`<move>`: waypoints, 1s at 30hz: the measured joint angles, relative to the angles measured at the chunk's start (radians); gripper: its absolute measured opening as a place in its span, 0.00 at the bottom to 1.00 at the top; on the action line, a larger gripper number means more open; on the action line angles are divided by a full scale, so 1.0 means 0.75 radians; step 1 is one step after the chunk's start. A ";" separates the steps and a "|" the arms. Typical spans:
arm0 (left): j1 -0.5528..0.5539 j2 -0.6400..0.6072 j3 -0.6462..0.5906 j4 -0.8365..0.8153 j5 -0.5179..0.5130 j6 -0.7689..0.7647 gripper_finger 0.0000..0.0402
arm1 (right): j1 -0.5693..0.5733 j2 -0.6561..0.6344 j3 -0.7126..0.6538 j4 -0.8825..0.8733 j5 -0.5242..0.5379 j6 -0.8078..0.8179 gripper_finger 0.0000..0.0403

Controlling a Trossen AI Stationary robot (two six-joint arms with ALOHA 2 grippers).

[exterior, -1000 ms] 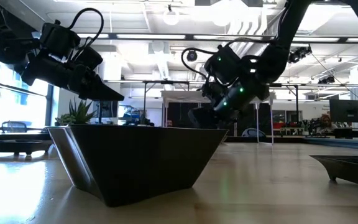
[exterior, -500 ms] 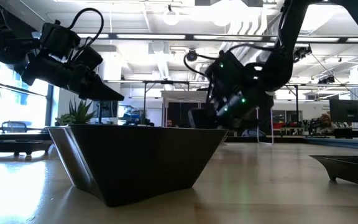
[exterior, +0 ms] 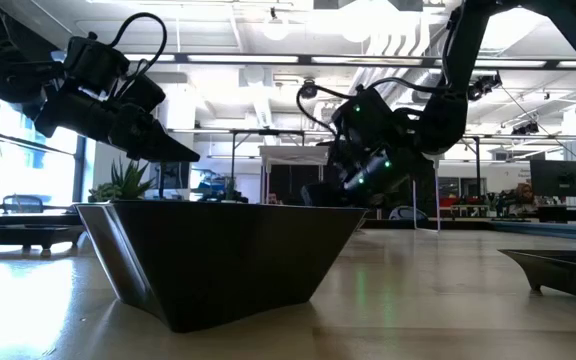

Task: Pick & Place Mini shaped plates
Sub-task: Stack the leaf shaped plate on top of the leaf shaped plate on the shelf

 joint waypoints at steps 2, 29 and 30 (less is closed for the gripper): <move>0.000 0.000 0.000 0.000 0.000 0.000 0.01 | -0.030 0.000 0.000 -0.016 -0.023 -0.025 0.60; 0.000 0.000 0.000 -0.001 -0.004 0.000 0.01 | -0.040 -0.060 0.002 -0.130 -0.191 -0.056 0.02; 0.000 0.000 0.000 -0.001 -0.004 0.000 0.01 | -0.031 -0.074 0.002 -0.146 -0.194 -0.056 0.01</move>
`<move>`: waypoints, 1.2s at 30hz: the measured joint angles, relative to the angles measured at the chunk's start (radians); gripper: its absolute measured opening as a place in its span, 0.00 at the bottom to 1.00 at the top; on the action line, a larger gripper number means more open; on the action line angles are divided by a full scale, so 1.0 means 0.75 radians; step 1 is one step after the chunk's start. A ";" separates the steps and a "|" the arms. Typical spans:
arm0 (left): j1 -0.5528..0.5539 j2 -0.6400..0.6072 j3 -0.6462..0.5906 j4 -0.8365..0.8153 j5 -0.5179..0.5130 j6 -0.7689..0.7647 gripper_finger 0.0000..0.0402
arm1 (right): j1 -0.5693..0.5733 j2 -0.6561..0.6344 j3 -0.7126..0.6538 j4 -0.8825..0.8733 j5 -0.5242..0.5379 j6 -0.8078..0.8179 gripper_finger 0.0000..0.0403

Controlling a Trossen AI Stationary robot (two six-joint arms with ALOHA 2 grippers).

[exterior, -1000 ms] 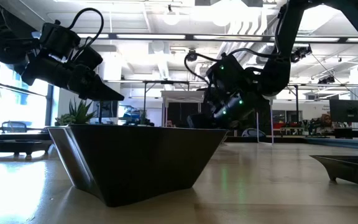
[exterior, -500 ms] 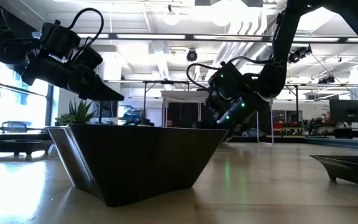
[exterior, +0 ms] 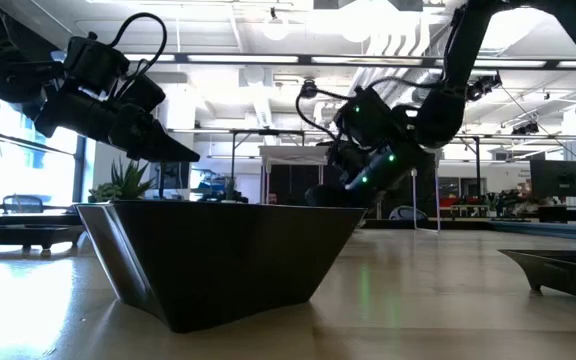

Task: Pick & Place Mini shaped plates
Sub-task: Stack the leaf shaped plate on top of the leaf shaped plate on the shelf

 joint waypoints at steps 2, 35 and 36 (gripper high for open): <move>0.000 0.000 0.000 0.000 0.000 0.000 0.01 | 0.016 -0.026 -0.001 -0.019 0.000 -0.001 0.01; 0.000 0.000 0.000 0.000 0.005 -0.001 0.01 | 0.423 -0.424 -0.001 -0.576 -0.180 0.430 0.33; 0.000 0.000 0.000 -0.001 0.005 -0.001 0.01 | 0.413 -0.440 -0.001 -0.589 -0.191 0.480 0.35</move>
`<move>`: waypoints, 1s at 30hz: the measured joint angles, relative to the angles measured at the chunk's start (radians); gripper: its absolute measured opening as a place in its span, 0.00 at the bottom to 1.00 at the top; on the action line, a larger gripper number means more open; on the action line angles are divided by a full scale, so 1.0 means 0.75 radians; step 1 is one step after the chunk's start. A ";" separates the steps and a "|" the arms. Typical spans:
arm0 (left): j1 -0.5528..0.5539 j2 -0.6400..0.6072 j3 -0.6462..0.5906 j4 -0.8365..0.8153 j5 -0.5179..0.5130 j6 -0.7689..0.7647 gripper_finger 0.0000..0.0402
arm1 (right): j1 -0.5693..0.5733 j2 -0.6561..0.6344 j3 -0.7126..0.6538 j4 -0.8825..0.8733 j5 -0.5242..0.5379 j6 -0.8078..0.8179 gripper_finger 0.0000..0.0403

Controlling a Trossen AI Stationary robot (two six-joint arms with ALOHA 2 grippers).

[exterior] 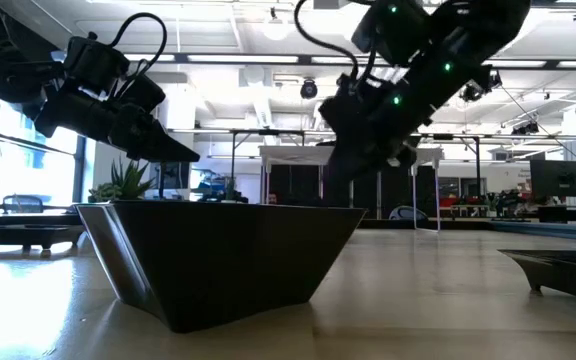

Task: Pick & Place Mini shaped plates
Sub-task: Stack the leaf shaped plate on top of the leaf shaped plate on the shelf

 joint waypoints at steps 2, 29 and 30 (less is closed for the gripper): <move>0.001 0.000 0.000 0.002 0.000 0.000 0.01 | -0.024 -0.025 0.000 -0.049 -0.002 0.150 0.37; 0.001 0.000 -0.001 0.000 0.000 -0.005 0.01 | -0.174 0.172 -0.001 -0.075 -0.053 0.782 0.25; 0.000 0.000 -0.001 0.000 0.000 -0.005 0.01 | -0.174 0.172 -0.001 -0.070 -0.051 0.782 0.23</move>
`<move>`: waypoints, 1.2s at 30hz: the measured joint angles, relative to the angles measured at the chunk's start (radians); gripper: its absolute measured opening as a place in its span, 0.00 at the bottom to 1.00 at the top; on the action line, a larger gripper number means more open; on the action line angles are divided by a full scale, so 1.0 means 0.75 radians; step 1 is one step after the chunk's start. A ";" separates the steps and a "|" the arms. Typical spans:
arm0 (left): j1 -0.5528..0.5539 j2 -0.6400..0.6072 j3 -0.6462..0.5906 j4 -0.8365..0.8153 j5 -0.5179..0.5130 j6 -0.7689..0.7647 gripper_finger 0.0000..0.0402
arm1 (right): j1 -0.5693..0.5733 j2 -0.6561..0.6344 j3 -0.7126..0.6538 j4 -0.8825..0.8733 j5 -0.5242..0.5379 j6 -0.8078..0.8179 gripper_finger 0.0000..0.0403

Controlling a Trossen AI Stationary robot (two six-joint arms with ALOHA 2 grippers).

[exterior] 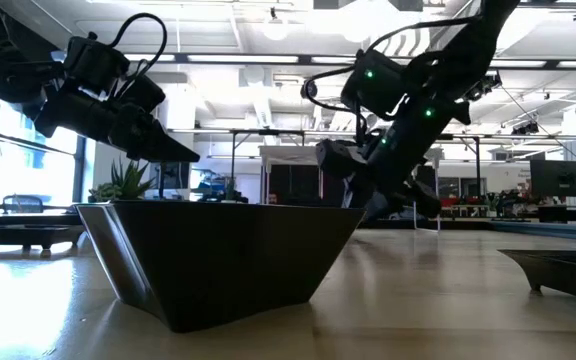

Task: Pick & Place Mini shaped plates
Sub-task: Stack the leaf shaped plate on top of the leaf shaped plate on the shelf

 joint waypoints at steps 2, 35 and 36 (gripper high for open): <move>0.000 0.001 0.000 0.000 0.001 0.000 0.01 | 0.000 0.000 0.000 0.000 0.001 -0.005 0.19; 0.000 0.000 0.000 -0.001 0.001 -0.001 0.01 | -0.107 -0.122 0.000 -0.012 -0.176 -0.355 0.22; 0.000 0.000 0.000 -0.001 0.001 -0.001 0.01 | -0.123 -0.122 0.000 0.010 -0.213 -0.379 0.25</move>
